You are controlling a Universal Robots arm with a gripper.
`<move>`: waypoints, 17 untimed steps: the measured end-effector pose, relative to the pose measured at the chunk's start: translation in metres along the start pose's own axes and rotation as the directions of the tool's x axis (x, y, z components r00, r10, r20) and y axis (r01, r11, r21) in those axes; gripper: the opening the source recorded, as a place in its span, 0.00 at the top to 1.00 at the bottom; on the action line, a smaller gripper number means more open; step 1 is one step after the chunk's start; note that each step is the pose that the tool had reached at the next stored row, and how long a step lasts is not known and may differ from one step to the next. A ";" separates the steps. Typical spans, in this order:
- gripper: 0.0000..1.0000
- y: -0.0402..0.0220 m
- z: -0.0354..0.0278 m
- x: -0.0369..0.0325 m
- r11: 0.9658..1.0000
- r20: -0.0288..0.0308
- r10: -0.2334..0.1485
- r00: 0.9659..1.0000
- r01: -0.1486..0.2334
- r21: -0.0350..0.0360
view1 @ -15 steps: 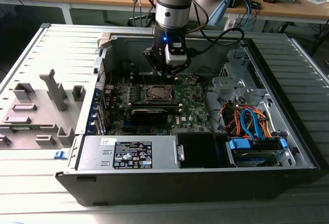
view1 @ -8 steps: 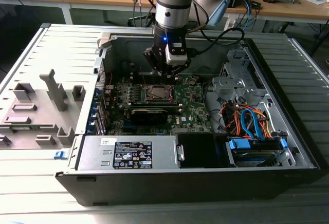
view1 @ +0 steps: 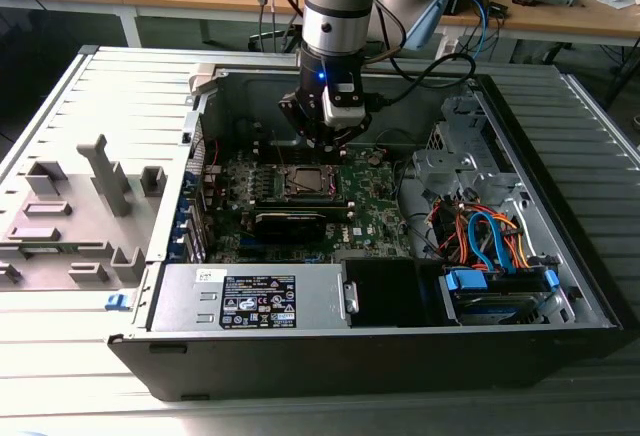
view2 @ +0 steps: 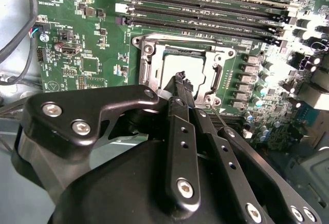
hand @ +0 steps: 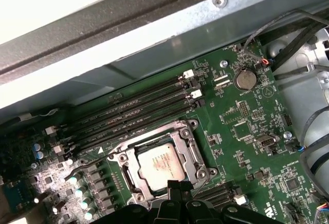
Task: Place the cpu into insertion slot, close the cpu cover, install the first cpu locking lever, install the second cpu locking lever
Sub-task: 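Install the first cpu locking lever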
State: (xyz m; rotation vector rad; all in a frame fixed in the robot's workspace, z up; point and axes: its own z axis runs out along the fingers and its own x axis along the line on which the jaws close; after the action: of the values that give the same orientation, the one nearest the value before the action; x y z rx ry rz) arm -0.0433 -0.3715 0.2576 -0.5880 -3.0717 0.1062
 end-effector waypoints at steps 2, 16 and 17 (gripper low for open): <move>0.89 0.0000 0.0000 0.0000 1.000 0.000 -0.002 1.000 0.002 0.000; 0.89 0.0000 0.0002 0.0000 1.000 0.001 -0.021 1.000 0.021 0.000; 0.89 0.0000 0.0002 0.0000 1.000 0.002 -0.023 1.000 0.023 0.000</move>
State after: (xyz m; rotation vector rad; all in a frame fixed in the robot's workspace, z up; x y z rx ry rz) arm -0.0433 -0.3715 0.2574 -0.5520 -3.0791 0.1065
